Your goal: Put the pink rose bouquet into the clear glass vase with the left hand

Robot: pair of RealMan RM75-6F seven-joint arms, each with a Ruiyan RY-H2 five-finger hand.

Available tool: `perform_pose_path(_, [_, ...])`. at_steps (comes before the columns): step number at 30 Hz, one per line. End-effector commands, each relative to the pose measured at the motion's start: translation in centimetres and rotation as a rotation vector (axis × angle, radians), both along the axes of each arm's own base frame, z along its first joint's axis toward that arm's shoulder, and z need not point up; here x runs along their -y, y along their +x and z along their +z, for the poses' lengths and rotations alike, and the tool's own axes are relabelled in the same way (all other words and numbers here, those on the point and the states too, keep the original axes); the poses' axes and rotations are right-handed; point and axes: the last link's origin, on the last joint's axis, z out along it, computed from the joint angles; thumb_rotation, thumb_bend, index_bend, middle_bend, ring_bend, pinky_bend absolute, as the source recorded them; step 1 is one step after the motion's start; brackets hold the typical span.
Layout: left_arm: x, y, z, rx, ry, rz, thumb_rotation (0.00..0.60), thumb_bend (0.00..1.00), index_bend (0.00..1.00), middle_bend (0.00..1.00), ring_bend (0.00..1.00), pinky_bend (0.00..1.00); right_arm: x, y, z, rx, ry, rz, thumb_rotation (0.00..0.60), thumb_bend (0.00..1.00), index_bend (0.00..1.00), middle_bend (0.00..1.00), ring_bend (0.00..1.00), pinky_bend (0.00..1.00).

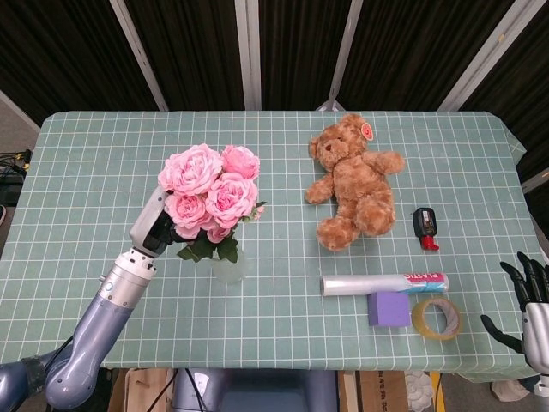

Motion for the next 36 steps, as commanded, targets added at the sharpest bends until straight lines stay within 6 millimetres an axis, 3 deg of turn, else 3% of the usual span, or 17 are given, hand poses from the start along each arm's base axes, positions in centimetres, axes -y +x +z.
perform_pose_path(1, [-0.1, -0.1, -0.2, -0.004, 0.006, 0.009, 0.600, 0.51, 0.38, 0.39, 0.35, 0.53, 0.0, 0.0, 0.0, 0.001, -0.003, 0.000, 0.600, 0.22, 0.17, 0.06, 0.00, 0.00])
perform_pose_path(13, [-0.1, -0.3, 0.2, 0.016, 0.060, -0.003, 0.600, 0.51, 0.38, 0.38, 0.35, 0.53, 0.1, 0.0, -0.2, -0.001, 0.003, -0.004, 0.600, 0.22, 0.17, 0.06, 0.00, 0.00])
perform_pose_path(24, [0.3, -1.1, 2.1, 0.015, 0.124, 0.016, 0.600, 0.51, 0.38, 0.38, 0.35, 0.53, 0.1, 0.0, -0.2, -0.001, 0.001, -0.007, 0.600, 0.22, 0.17, 0.06, 0.00, 0.00])
perform_pose_path(36, [0.5, -2.1, 2.5, 0.004, 0.071, 0.037, 0.600, 0.51, 0.38, 0.36, 0.35, 0.53, 0.1, 0.2, -0.4, -0.004, 0.004, -0.006, 0.600, 0.22, 0.17, 0.06, 0.00, 0.00])
